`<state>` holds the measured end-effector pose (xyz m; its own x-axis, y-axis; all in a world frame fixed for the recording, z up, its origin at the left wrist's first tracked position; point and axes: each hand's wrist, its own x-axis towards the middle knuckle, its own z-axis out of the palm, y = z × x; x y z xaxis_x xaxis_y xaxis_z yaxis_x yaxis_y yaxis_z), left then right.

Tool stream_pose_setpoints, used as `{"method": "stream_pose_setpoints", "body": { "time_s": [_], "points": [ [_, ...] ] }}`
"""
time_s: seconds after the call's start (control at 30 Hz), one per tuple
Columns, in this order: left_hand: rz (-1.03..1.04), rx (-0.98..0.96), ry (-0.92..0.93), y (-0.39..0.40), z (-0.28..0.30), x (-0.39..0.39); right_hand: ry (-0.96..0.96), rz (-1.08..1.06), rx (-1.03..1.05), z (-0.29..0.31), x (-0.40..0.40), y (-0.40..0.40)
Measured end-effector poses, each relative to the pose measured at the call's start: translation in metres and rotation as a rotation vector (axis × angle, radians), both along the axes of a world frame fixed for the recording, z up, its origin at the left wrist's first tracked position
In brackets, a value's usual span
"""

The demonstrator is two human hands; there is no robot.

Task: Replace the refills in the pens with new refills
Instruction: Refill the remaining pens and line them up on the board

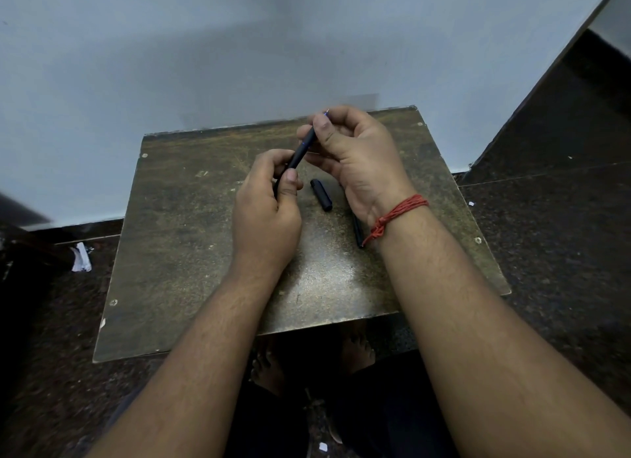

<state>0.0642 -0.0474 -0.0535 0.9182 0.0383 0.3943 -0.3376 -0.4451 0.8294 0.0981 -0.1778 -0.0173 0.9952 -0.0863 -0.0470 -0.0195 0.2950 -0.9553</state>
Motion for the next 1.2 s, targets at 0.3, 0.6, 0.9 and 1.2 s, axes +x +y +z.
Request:
{"method": "stream_pose_setpoints", "body": {
  "time_s": [0.3,0.6,0.9,1.2],
  "points": [
    [0.002,0.005,-0.002,0.0,0.001,-0.001,0.011,0.008,-0.003,0.0,0.001,-0.001],
    [0.013,0.021,-0.03,0.0,0.0,-0.001,-0.002,-0.031,-0.06,0.003,-0.002,0.002],
    [0.059,0.099,-0.09,-0.002,-0.001,-0.003,0.049,-0.147,0.013,0.003,-0.003,0.014],
    [0.121,0.187,-0.125,-0.001,0.0,-0.005,0.127,-0.214,0.026,0.001,-0.003,0.022]
  ]
}}
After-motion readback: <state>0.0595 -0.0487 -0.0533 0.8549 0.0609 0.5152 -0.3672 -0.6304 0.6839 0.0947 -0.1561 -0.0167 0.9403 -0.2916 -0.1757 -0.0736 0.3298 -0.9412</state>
